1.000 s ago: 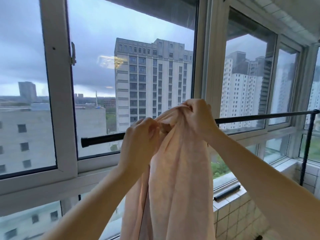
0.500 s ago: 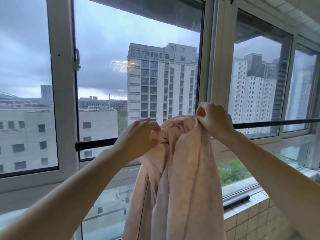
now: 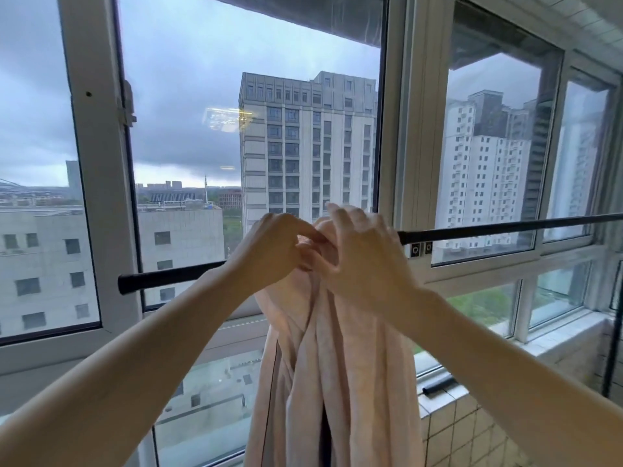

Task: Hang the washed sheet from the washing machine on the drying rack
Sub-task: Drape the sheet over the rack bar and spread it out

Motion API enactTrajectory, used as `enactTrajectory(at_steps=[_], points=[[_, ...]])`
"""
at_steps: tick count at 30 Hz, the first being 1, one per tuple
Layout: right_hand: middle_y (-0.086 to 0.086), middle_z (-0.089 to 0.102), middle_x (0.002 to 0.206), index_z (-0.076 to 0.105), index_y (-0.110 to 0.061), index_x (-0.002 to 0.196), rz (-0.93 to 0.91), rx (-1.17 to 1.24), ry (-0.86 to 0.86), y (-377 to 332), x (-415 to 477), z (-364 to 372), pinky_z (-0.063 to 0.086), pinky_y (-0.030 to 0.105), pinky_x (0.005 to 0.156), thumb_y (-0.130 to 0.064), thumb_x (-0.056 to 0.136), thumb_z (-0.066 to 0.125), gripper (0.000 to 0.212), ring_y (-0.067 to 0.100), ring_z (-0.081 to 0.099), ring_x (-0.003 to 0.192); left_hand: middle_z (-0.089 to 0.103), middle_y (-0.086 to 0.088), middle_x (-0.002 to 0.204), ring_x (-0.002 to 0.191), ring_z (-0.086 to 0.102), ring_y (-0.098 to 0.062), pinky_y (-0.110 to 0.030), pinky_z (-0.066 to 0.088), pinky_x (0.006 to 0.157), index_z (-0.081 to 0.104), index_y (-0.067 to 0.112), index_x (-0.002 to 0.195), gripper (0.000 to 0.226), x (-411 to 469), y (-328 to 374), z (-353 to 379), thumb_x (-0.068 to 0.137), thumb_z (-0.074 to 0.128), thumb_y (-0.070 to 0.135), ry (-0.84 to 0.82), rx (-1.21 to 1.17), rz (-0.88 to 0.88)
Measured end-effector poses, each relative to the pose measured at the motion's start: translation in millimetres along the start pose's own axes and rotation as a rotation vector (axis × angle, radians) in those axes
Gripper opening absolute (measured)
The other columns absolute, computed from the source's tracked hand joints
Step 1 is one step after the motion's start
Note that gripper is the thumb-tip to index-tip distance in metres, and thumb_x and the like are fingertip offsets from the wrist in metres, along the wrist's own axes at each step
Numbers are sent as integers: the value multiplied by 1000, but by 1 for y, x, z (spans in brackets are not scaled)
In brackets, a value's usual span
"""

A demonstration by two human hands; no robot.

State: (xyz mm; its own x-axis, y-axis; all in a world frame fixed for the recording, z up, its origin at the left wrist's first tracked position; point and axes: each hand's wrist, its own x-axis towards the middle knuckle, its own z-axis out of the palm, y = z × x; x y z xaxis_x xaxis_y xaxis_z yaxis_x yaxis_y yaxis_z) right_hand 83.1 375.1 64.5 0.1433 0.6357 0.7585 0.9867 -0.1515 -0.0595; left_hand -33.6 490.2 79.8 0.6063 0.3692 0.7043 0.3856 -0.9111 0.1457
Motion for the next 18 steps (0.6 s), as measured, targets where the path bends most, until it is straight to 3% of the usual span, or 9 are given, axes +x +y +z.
enactTrajectory(at_steps=[5, 9, 11, 14, 16, 18], points=[[17, 20, 156, 8, -13, 150, 6, -228, -65, -6, -9, 37, 19, 53, 114, -82, 76, 35, 105, 36, 21, 142, 70, 16, 84, 75, 60, 6, -22, 50, 80, 76, 29, 88, 13, -5, -15, -23, 76, 79, 28, -9, -105, -113], [20, 8, 158, 2, -23, 151, -5, -199, -31, -20, -13, 53, 13, 65, 111, -87, 67, 37, 111, 46, 9, 143, 62, 27, 80, 74, 57, 10, -12, 43, 67, 75, 30, 90, 22, -19, -29, -42, 70, 80, 39, -112, -11, -112], [19, 22, 155, 23, -22, 145, -56, -235, 27, -30, -13, 60, 14, 69, 109, -83, 70, 45, 99, 49, 15, 141, 65, 24, 87, 74, 57, 10, -12, 42, 67, 74, 31, 97, 33, -24, -38, -50, 67, 79, 43, -193, 26, -129], [14, 53, 129, 44, -19, 115, -165, -277, 109, -37, -8, 67, 26, 69, 104, -52, 76, 66, 56, 48, 36, 131, 70, 20, 94, 76, 61, 6, -21, 52, 75, 73, 31, 103, 39, -29, -51, -60, 66, 82, 38, -289, 40, -147], [10, 63, 113, 51, -17, 108, -167, -321, 117, -33, 0, 65, 36, 65, 100, -30, 76, 72, 41, 42, 51, 121, 71, 17, 89, 72, 64, 0, -29, 56, 77, 74, 28, 101, 35, -32, -55, -60, 67, 83, 31, -252, 48, -158], [8, 69, 105, 57, -19, 108, -184, -291, 150, -27, 7, 55, 44, 61, 95, -18, 71, 74, 40, 37, 63, 106, 71, 15, 88, 70, 62, 0, -32, 56, 76, 74, 27, 99, 32, -34, -55, -54, 69, 84, 28, -141, 57, -164]])
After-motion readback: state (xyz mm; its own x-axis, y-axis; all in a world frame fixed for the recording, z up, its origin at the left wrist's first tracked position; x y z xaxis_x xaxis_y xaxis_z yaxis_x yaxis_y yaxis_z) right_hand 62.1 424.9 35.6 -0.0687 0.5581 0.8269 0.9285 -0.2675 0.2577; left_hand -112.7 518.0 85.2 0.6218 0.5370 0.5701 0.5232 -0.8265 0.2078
